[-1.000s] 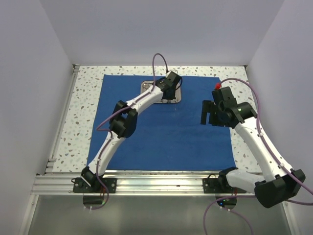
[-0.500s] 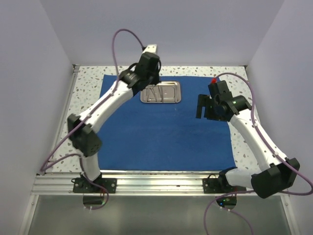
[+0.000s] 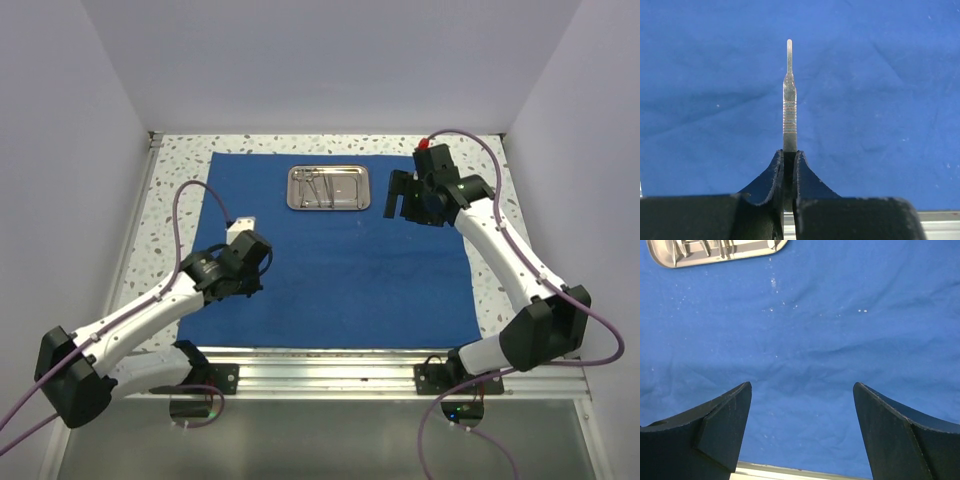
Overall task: Open and lay out the surgical kit
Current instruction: Place the medical item in the surgical kit.
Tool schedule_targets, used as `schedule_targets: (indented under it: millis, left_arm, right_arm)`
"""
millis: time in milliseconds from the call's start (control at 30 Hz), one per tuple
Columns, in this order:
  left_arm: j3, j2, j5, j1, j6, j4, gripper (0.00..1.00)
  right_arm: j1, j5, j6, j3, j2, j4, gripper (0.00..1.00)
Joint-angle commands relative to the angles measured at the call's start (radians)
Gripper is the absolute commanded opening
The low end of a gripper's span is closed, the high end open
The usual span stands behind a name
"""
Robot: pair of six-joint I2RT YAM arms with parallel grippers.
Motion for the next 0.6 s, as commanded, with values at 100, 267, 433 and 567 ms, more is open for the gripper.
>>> schedule_targets:
  millis: [100, 267, 433, 567]
  left_arm:
    - [-0.034, 0.066, -0.085, -0.006, -0.059, 0.090, 0.00]
    - [-0.037, 0.177, -0.053, -0.006, -0.068, 0.118, 0.41]
    - [-0.006, 0.171, -0.039, -0.006, -0.082, 0.098, 0.82]
    - [0.124, 0.170, -0.028, -0.006, -0.049, 0.012, 0.86]
  right_arm:
    - [0.003, -0.031, 0.012, 0.016, -0.010, 0.037, 0.86]
    - [0.003, -0.009, 0.001, -0.002, -0.027, 0.028, 0.86]
    - [0.003, 0.023, -0.026, -0.010, -0.044, 0.005, 0.87]
    - [0.002, 0.055, -0.045, -0.020, -0.059, -0.004, 0.87]
